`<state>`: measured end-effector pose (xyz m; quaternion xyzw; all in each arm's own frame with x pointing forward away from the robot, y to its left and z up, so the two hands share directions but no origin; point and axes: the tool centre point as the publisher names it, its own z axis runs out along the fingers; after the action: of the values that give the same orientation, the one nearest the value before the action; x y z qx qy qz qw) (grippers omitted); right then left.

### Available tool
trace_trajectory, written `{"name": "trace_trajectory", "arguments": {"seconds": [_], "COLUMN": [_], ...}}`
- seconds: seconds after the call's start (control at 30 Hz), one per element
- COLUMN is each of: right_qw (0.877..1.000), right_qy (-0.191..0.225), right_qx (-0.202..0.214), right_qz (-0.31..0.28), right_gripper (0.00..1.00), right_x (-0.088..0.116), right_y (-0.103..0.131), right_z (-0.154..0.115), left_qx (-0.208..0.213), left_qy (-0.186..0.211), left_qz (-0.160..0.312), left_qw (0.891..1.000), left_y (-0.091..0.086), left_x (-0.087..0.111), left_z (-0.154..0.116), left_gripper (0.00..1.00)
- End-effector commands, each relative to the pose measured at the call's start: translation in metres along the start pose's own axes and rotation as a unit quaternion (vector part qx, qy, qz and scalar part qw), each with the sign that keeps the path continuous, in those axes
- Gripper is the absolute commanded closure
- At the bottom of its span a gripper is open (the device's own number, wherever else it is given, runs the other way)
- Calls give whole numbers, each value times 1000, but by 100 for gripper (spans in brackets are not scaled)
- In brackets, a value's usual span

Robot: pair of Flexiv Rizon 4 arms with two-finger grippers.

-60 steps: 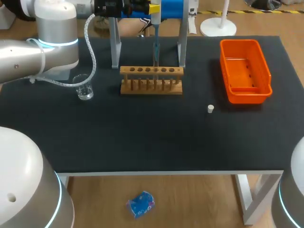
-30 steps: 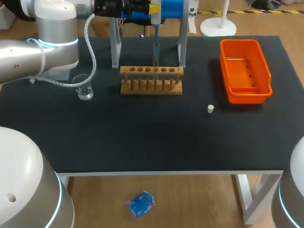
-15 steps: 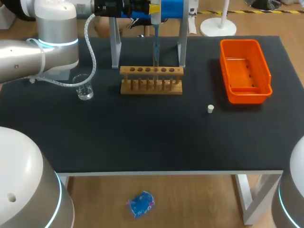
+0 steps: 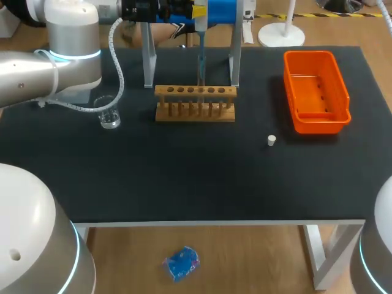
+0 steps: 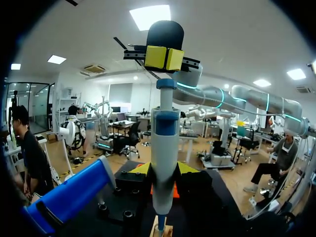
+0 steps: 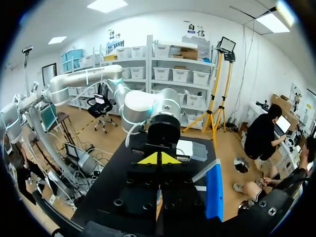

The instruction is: Invert the test tube, pick up the pipette, mount the tip to pipette, aspirate from beaker and dispense into the tube, eject the tip, return the pipette, and cap with the stopper.

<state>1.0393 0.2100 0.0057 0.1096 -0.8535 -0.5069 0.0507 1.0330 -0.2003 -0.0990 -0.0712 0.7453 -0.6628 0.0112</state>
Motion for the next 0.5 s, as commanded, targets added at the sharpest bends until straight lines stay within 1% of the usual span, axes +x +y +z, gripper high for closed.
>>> {"name": "trace_trajectory", "arguments": {"seconds": [0.03,0.5], "right_qw": [1000,1000], "right_qy": [2,6], "right_qx": [-1,-5], "right_qz": [1,10], "right_gripper": [100,100], "right_x": [2,10], "right_y": [-2,-6], "right_z": [2,5], "left_qx": [-1,-1], "left_qy": [0,0], "left_qz": [-1,-1], "left_qw": [1000,1000], "left_y": [-1,-1], "left_x": [0,0], "left_z": [0,0], "left_gripper": [100,100]}}
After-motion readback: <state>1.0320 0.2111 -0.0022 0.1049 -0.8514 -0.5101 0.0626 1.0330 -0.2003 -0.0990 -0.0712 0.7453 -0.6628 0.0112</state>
